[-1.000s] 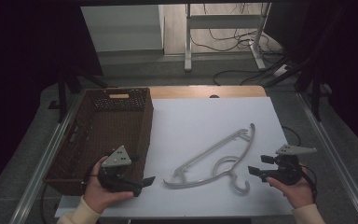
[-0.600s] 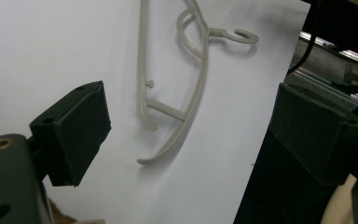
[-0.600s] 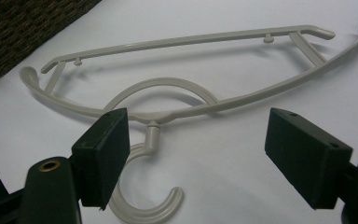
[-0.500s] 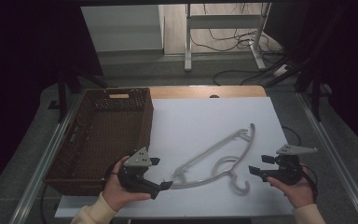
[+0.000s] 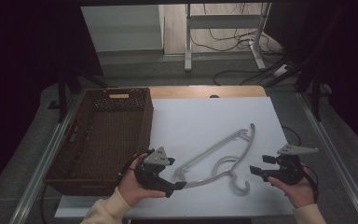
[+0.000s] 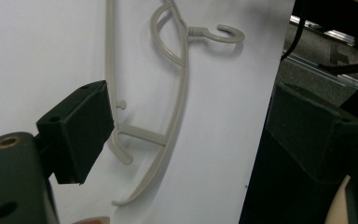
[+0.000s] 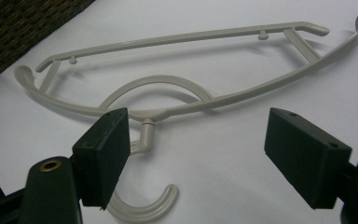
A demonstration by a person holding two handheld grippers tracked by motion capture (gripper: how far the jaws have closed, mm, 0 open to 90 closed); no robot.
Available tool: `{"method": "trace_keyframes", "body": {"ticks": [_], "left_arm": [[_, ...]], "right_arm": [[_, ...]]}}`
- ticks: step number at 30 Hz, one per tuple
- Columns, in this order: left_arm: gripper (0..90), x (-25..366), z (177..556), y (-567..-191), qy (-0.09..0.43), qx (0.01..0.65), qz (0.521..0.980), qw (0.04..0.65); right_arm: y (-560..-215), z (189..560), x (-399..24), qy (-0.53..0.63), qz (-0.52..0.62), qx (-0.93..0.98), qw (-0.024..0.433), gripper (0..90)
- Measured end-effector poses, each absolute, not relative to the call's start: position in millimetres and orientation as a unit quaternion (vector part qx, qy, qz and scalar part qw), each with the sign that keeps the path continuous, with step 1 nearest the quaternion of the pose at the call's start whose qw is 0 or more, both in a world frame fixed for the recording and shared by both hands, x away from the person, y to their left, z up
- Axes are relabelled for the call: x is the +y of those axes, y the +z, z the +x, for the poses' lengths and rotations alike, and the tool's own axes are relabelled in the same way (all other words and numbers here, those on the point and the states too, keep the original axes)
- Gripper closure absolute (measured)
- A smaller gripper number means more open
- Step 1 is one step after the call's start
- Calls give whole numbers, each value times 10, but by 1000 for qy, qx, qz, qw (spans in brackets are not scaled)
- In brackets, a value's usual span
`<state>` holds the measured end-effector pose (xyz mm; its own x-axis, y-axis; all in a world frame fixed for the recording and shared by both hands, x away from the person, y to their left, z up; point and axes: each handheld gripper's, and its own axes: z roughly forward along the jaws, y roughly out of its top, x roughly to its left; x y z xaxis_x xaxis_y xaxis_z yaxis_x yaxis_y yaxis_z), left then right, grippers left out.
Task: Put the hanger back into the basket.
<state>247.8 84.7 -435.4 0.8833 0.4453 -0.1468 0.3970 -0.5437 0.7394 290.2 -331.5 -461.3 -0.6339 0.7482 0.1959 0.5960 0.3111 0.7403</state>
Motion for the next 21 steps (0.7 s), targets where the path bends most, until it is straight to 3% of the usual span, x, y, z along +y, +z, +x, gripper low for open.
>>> {"method": "trace_keyframes", "body": {"ticks": [21], "left_arm": [[163, 393, 2697, -4558, 4, 228, 894, 386]], "right_arm": [[-4648, 2921, -3329, 403, 421, 808, 91, 224]]}}
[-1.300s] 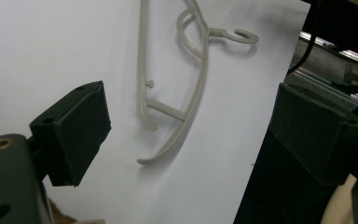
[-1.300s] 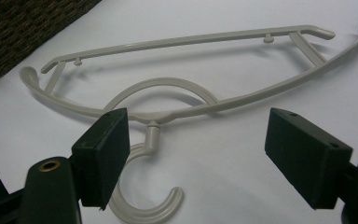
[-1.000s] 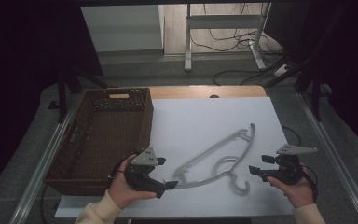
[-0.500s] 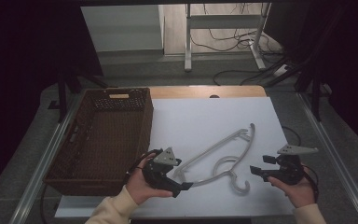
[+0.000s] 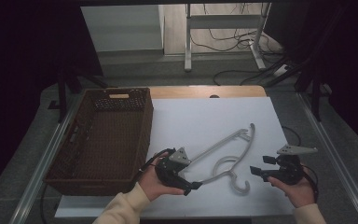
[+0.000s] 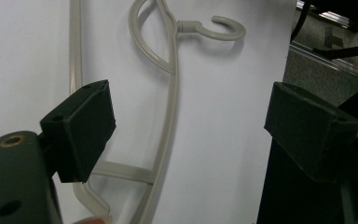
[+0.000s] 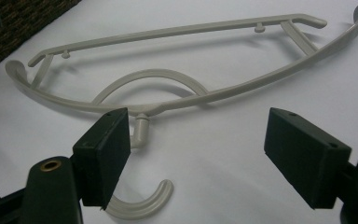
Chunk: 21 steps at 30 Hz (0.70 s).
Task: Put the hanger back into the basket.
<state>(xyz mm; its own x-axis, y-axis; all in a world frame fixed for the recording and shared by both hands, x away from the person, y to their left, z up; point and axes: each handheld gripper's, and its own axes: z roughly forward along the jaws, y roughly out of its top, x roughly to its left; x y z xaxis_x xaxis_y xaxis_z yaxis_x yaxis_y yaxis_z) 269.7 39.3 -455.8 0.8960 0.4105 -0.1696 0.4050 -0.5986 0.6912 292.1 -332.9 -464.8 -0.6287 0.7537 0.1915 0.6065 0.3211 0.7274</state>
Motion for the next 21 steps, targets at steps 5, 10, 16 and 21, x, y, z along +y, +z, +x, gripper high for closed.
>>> {"method": "trace_keyframes", "body": {"ticks": [5, 10, 16, 21], "left_arm": [[170, 337, 2762, -4635, -1, 229, 896, 381], [174, 283, 2790, -4691, -9, 227, 899, 375], [182, 241, 2827, -4741, -12, 225, 901, 370], [189, 192, 2867, -4782, -15, 227, 903, 366]], "right_arm": [[-4663, 2930, -3326, 399, 421, 809, 91, 224], [-4669, 2932, -3321, 397, 422, 810, 91, 224], [-4675, 2934, -3321, 395, 422, 811, 91, 225], [-4681, 2938, -3319, 393, 423, 811, 90, 225]]}}
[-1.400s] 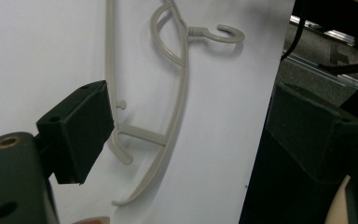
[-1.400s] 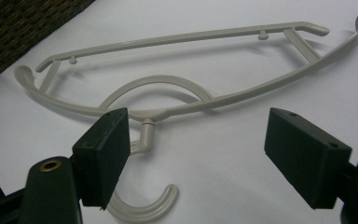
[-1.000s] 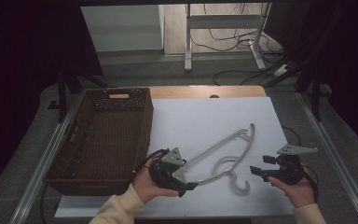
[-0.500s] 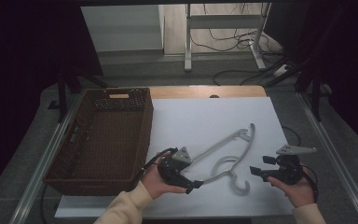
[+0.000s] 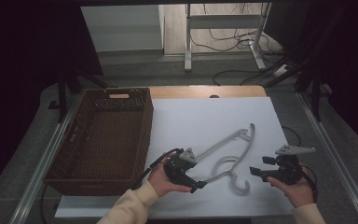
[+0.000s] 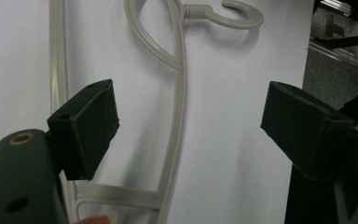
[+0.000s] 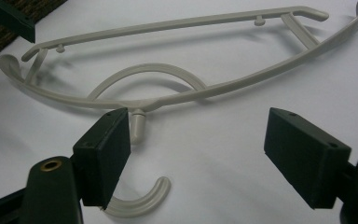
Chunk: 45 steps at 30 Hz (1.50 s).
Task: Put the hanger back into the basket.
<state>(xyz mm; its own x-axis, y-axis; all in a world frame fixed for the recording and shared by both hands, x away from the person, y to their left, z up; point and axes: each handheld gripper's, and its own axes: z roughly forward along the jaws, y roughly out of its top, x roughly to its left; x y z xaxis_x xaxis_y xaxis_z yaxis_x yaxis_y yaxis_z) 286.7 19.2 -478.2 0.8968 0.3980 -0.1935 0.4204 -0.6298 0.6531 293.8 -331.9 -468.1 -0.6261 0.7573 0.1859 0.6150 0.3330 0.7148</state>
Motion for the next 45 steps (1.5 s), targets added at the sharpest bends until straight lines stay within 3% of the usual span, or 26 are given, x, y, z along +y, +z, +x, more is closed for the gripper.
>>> {"method": "trace_keyframes", "body": {"ticks": [31, 45], "left_arm": [[254, -133, 3018, -5048, -44, 199, 921, 332], [334, -276, 3042, -5149, -56, 204, 923, 320]], "right_arm": [[-4709, 2955, -3316, 385, 426, 814, 88, 227], [-4713, 2957, -3327, 383, 430, 813, 89, 228]]}}
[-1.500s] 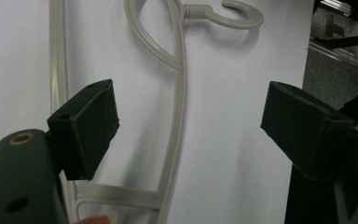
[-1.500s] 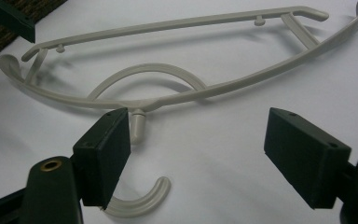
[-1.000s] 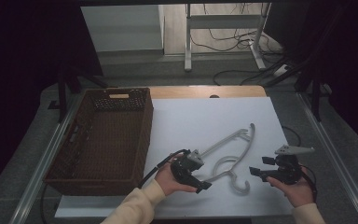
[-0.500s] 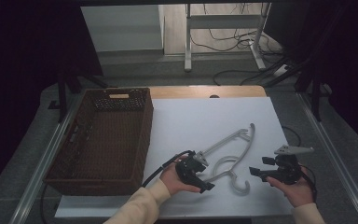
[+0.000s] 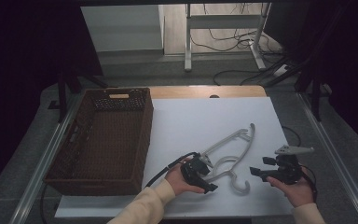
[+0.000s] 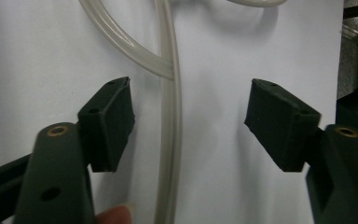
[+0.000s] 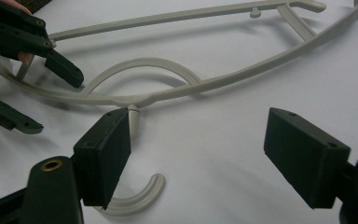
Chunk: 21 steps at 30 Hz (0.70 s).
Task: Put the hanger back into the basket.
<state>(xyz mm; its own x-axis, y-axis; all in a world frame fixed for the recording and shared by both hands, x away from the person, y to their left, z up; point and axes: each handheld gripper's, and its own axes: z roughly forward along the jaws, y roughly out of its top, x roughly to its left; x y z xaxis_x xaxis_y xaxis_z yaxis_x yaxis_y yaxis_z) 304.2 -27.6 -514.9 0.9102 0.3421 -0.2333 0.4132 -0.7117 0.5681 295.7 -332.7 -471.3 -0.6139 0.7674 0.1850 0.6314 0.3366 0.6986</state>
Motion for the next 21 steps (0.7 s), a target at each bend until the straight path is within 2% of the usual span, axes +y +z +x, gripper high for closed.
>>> {"method": "trace_keyframes", "body": {"ticks": [10, 14, 21], "left_arm": [[444, -309, 3056, -5181, -59, 207, 923, 318], [521, -316, 3057, -5180, -58, 209, 923, 318], [581, -332, 3050, -5181, -53, 211, 924, 315]], "right_arm": [[-4713, 2958, -3333, 384, 431, 812, 89, 228], [-4714, 2960, -3333, 383, 431, 812, 89, 228], [-4714, 2962, -3341, 384, 432, 811, 90, 228]]}}
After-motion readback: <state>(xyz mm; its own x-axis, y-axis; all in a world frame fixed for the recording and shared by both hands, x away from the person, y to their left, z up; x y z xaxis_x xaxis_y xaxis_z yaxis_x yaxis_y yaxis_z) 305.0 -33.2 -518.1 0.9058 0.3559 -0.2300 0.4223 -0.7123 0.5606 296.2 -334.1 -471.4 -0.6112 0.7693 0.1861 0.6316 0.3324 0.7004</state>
